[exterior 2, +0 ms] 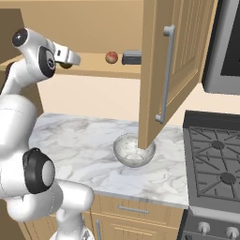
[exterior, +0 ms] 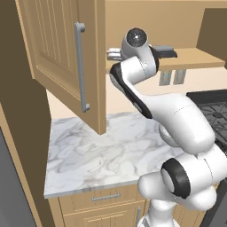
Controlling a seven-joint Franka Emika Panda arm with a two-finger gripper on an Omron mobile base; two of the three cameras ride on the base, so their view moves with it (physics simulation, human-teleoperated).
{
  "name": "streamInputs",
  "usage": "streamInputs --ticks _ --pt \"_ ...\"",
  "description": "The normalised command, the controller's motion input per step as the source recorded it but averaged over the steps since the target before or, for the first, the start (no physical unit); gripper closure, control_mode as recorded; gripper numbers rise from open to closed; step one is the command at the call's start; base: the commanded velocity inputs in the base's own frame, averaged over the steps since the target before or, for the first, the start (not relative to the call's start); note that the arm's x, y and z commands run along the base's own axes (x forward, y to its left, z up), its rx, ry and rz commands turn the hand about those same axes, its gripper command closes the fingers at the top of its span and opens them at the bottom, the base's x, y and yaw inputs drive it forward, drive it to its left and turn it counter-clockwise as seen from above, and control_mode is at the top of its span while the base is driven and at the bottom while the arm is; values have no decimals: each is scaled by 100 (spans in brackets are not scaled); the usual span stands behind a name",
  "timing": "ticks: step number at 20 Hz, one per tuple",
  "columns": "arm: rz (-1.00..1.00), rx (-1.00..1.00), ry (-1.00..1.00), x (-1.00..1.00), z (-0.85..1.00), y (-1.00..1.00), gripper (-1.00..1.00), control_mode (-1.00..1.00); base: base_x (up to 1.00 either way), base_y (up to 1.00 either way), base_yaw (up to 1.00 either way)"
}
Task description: Open the cabinet. Pick the kiwi and peach from the cabinet and place them into the bowl. Then close the cabinet.
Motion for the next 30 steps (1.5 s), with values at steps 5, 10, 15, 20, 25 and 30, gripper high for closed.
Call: streamInputs --ticks 5,10,15,20,25,30 --pt "0 0 0 -35 0 -42 100 -100 0 0 0" --pt "0 0 0 -14 0 -45 100 -100 0 0 0" --pt "0 0 0 -16 -3 -37 100 -100 0 0 0" --pt "0 0 0 -36 -13 -40 100 -100 0 0 0" --pt "0 0 1 -41 -17 -39 100 -100 0 0 0" --pt "0 0 5 -28 -28 -42 100 -100 0 0 0"
